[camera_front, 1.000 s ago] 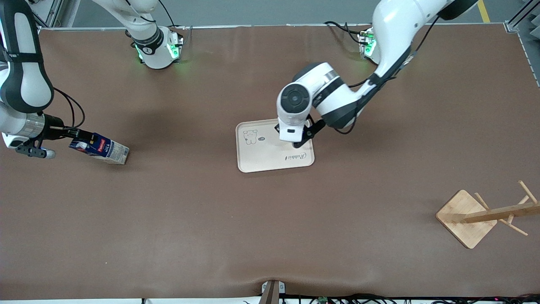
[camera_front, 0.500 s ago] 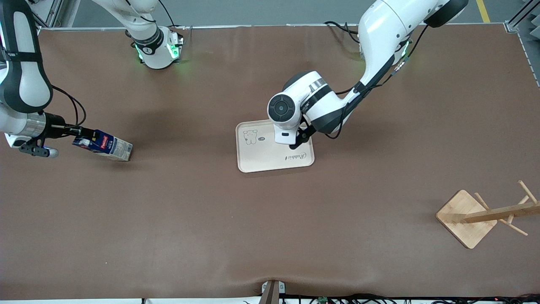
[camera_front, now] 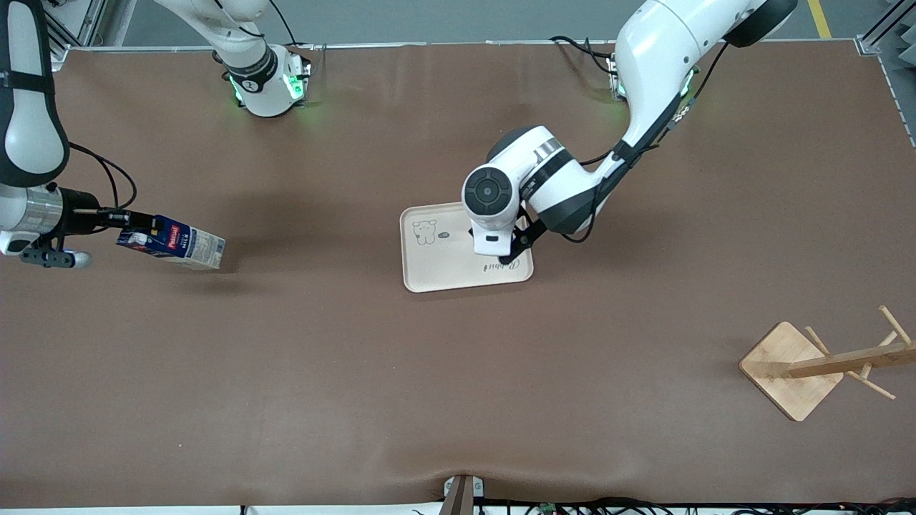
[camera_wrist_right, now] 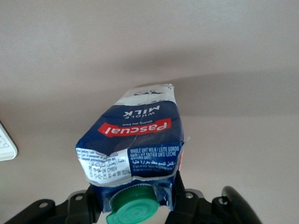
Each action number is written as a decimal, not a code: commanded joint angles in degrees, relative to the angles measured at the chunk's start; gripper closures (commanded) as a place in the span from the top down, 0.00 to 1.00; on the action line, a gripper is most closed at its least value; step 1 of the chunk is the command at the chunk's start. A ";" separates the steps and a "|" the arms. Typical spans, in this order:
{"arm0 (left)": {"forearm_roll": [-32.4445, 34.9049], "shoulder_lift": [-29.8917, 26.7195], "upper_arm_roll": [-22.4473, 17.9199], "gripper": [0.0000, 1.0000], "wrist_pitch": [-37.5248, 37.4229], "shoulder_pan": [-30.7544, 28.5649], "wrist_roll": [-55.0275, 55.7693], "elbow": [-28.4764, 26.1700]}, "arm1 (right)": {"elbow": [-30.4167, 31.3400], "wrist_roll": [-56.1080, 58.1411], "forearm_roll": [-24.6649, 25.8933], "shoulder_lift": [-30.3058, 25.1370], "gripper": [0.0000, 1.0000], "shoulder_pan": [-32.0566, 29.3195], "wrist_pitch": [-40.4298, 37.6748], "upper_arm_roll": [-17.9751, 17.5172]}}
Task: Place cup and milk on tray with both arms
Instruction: 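Lower the mug onto the tray and open the left gripper, then lift the milk carton with the right gripper while the left gripper withdraws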
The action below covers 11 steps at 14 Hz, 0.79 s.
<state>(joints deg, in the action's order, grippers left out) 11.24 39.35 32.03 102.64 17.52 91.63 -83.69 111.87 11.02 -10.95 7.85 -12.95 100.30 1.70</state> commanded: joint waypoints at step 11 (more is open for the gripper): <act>4.23 -24.74 -0.12 1.00 -21.07 -23.47 -51.85 7.75 | -6.13 -6.42 -3.46 -0.91 0.00 10.66 -7.05 -0.47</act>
<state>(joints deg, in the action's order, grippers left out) 14.87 19.18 31.68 83.42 -1.76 47.86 -74.20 106.37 8.57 -12.91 7.77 -3.79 94.69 1.10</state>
